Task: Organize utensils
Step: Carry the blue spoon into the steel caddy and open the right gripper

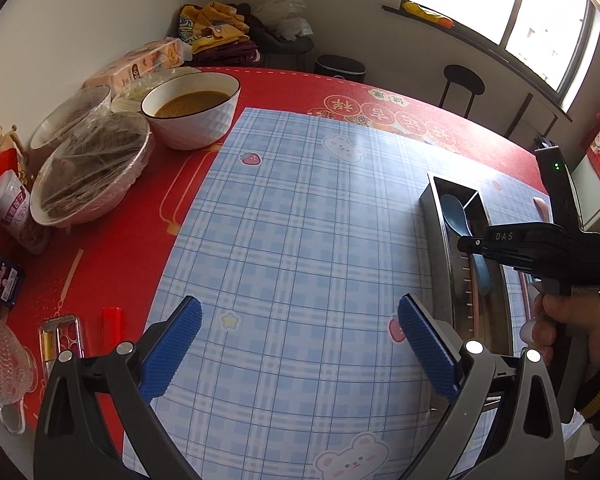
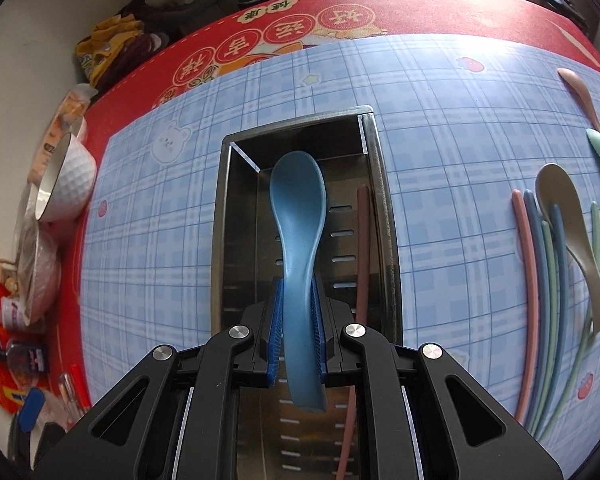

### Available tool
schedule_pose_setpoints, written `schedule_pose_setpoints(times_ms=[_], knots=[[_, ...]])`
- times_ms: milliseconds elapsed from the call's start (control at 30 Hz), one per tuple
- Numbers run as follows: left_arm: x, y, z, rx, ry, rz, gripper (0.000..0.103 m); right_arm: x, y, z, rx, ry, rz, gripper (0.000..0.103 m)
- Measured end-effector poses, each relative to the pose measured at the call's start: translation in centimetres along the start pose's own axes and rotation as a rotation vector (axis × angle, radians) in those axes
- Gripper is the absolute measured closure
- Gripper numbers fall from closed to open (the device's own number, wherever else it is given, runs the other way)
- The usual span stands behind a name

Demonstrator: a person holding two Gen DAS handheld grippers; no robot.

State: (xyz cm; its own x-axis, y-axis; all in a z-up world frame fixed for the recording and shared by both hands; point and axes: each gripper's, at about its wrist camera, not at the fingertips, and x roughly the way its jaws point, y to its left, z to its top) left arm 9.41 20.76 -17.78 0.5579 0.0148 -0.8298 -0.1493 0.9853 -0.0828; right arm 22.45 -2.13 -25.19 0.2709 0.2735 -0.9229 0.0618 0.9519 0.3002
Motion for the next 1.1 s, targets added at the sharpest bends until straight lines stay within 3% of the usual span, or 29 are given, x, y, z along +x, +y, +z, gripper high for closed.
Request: schedule_pose_setpoints(times_ms=[400, 833, 933, 967, 1000, 1100], knots=[[-1.0, -0.8, 0.1, -0.014, -0.019, 0.000, 0.007, -0.5, 1.2, 0.2, -0.057, 0.006, 0.009, 0.088], [-3.8, -5.0, 0.4, -0.001, -0.130, -0.061, 0.007, -10.0, -1.7, -4.0, -0.263, -0.219, -0.010, 0.086], [-4.3, -6.6, 0.6, 0.014, -0.148, -0.062, 0.007, -11.9, -3.6, -4.9, -0.272, -0.257, -0.016, 0.080], [-4.5, -7.3, 0.6, 0.023, -0.154, -0.066, 0.007, -12.6, -4.2, -5.1, -0.269, -0.270, -0.018, 0.071], [-4.6, -7.9, 0.6, 0.033, -0.161, -0.068, 0.007, -13.3, -4.9, -5.3, -0.264, -0.289, -0.019, 0.055], [-4.9, -10.1, 0.5, 0.056, -0.170, -0.088, 0.007, -15.1, -6.9, -6.0, -0.262, -0.330, -0.029, 0.051]])
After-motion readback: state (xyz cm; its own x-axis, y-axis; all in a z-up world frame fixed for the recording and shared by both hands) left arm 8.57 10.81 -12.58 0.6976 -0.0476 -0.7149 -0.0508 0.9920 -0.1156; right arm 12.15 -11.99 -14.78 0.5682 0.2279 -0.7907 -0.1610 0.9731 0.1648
